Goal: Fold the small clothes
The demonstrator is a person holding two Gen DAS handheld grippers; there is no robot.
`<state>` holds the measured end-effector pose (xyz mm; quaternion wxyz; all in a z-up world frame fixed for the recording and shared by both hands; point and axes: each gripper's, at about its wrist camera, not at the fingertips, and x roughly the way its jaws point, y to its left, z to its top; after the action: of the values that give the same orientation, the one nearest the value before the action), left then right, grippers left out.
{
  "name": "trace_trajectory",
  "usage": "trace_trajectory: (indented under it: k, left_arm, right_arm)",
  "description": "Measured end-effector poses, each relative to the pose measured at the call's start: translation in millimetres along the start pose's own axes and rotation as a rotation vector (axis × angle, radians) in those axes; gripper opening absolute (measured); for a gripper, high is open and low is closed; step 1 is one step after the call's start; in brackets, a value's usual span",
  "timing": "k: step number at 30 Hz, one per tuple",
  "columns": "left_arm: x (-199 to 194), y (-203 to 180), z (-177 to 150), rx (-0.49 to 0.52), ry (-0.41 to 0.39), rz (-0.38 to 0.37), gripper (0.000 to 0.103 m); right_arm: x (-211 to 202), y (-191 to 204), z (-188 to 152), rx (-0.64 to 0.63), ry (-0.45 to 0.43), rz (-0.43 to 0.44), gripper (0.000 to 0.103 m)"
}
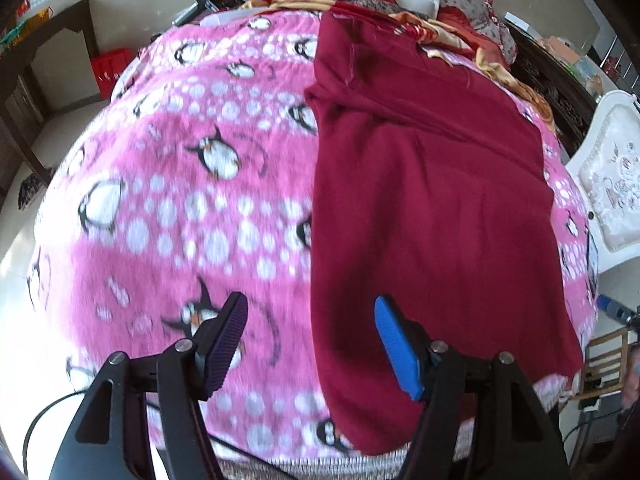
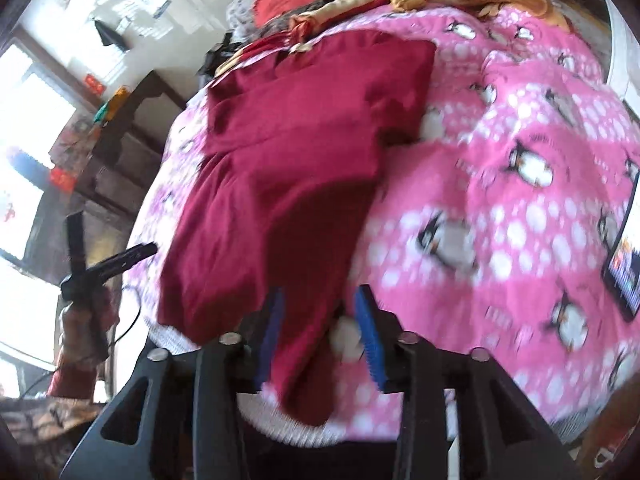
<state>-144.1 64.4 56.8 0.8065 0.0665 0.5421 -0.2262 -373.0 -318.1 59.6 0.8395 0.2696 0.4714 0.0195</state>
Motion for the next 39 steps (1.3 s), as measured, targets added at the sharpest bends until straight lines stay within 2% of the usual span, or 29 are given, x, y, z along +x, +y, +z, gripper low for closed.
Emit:
trace_trajectory:
  k: [7, 11, 13, 18, 24, 26, 27, 29, 32, 36, 39]
  left_arm:
    - [1, 2, -34, 0.026, 0.054, -0.001, 0.07]
    - [11, -3, -47, 0.029, 0.093, -0.022, 0.07]
    - [14, -6, -50, 0.035, 0.097, -0.017, 0.07]
    - [18, -18, -46, 0.048, 0.101, -0.049, 0.07]
    - [27, -28, -41, 0.077, 0.104, -0.055, 0.07]
    - [26, -30, -42, 0.095, 0.1, -0.063, 0.042]
    - [28, -31, -39, 0.101, 0.103, -0.068, 0.012]
    - [21, -29, -36, 0.094, 0.113, -0.124, 0.01]
    - [1, -23, -33, 0.12, 0.084, -0.157, 0.009]
    - [-26, -16, -34, 0.174, 0.04, -0.156, 0.009]
    - [-19, -3, -38, 0.168, 0.057, -0.135, 0.009]
  right_arm:
    - [29, 10, -46, 0.015, 0.024, 0.005, 0.024]
    - [40, 21, -60, -0.052, 0.015, -0.052, 0.024]
    - [45, 20, -61, -0.068, 0.014, -0.099, 0.024]
    - [49, 16, -53, -0.075, -0.023, -0.113, 0.024]
    - [58, 5, -42, -0.047, -0.036, -0.091, 0.022]
    - [58, 5, -42, -0.042, -0.041, -0.095, 0.005]
    - [56, 5, -42, -0.034, -0.042, -0.082, 0.0]
    - [51, 6, -43, -0.021, -0.041, -0.046, 0.0]
    - [37, 11, -43, -0.016, -0.045, 0.045, 0.0]
    - [18, 24, -50, -0.041, -0.026, 0.153, 0.0]
    - [24, 25, -57, -0.065, 0.007, 0.125, 0.0]
